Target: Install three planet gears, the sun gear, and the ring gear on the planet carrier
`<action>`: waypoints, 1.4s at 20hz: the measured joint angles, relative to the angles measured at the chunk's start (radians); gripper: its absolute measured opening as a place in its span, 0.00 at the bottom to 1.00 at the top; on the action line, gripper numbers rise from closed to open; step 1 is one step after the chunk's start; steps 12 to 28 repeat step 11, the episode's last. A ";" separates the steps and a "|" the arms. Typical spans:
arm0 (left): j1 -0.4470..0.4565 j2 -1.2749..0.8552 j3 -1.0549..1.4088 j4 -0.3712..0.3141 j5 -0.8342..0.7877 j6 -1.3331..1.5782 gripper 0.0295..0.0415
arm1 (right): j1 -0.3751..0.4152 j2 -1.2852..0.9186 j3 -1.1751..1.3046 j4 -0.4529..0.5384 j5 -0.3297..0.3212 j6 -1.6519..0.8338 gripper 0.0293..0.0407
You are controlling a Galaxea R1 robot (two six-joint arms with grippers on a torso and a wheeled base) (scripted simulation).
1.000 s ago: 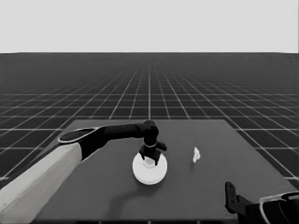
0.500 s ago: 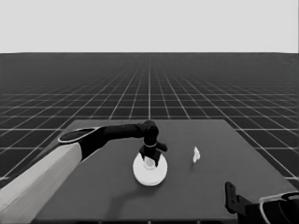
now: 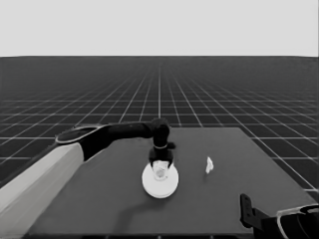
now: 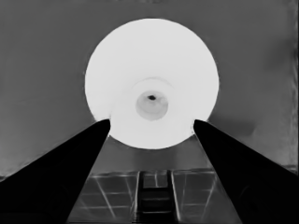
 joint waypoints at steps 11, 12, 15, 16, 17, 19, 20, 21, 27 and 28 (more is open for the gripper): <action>-0.297 -1.204 1.212 0.145 -0.795 1.484 0.77 | 0.477 0.627 -1.032 0.635 -0.327 0.572 0.81; -0.297 -1.204 1.212 0.145 -0.795 1.484 0.77 | 0.477 0.627 -1.032 0.635 -0.327 0.572 0.81; -0.297 -1.204 1.212 0.145 -0.795 1.484 0.77 | 0.477 0.627 -1.032 0.635 -0.327 0.572 0.81; -0.297 -1.204 1.212 0.145 -0.795 1.484 0.77 | 0.477 0.627 -1.032 0.635 -0.327 0.572 0.81; -0.297 -1.204 1.212 0.145 -0.795 1.484 0.77 | 0.477 0.627 -1.032 0.635 -0.327 0.572 0.81; -0.297 -1.204 1.212 0.145 -0.795 1.484 0.77 | 0.477 0.627 -1.032 0.635 -0.327 0.572 0.81; -0.297 -1.204 1.212 0.145 -0.795 1.484 0.77 | 0.477 0.627 -1.032 0.635 -0.327 0.572 0.81; -0.297 -1.204 1.212 0.145 -0.795 1.484 0.77 | 0.477 0.627 -1.032 0.635 -0.327 0.572 0.81; -0.297 -1.204 1.212 0.145 -0.795 1.484 0.77 | 0.477 0.627 -1.032 0.635 -0.327 0.572 0.81; -0.297 -1.204 1.212 0.145 -0.795 1.484 0.77 | 0.477 0.627 -1.032 0.635 -0.327 0.572 0.81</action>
